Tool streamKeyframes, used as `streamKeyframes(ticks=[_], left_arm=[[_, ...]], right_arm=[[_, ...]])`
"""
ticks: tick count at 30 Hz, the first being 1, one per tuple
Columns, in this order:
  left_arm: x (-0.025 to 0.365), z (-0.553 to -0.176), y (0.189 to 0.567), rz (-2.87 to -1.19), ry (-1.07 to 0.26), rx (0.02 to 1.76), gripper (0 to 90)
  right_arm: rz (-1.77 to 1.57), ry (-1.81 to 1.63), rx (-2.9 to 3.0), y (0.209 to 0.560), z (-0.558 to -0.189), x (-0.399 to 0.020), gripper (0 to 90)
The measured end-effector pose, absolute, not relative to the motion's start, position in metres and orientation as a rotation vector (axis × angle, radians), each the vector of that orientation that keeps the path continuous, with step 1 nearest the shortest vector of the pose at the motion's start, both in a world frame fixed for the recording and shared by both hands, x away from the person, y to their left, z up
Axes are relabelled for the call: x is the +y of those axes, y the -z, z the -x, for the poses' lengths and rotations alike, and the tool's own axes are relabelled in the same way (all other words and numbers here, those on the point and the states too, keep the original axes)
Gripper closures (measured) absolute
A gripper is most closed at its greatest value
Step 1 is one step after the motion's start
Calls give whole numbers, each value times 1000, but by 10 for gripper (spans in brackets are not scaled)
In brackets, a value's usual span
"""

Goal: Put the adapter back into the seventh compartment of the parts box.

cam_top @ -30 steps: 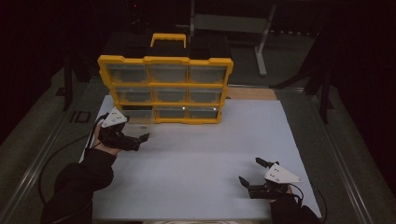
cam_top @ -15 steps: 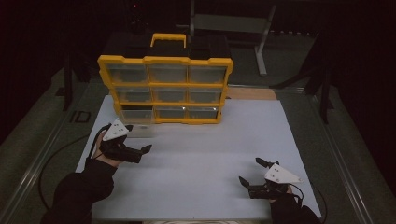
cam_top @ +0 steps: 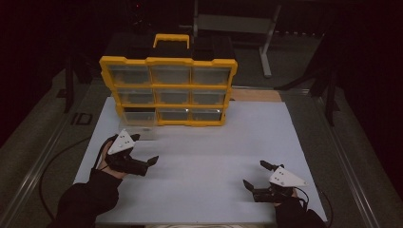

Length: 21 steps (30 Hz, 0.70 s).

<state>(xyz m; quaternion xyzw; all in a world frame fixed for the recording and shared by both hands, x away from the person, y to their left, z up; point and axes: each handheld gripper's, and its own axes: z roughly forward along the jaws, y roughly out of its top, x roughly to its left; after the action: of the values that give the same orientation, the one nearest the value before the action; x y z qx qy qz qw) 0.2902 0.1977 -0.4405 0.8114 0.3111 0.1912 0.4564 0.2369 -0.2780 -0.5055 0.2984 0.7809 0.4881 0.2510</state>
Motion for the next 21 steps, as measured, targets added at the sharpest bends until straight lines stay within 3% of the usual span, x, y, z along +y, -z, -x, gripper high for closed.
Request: streamKeyframes(ticks=[21], left_arm=[[192, -279, 474, -2065, -392, 757, 0]], right_arm=[[-810, -1329, 2123, 505, -236, -278, 82]])
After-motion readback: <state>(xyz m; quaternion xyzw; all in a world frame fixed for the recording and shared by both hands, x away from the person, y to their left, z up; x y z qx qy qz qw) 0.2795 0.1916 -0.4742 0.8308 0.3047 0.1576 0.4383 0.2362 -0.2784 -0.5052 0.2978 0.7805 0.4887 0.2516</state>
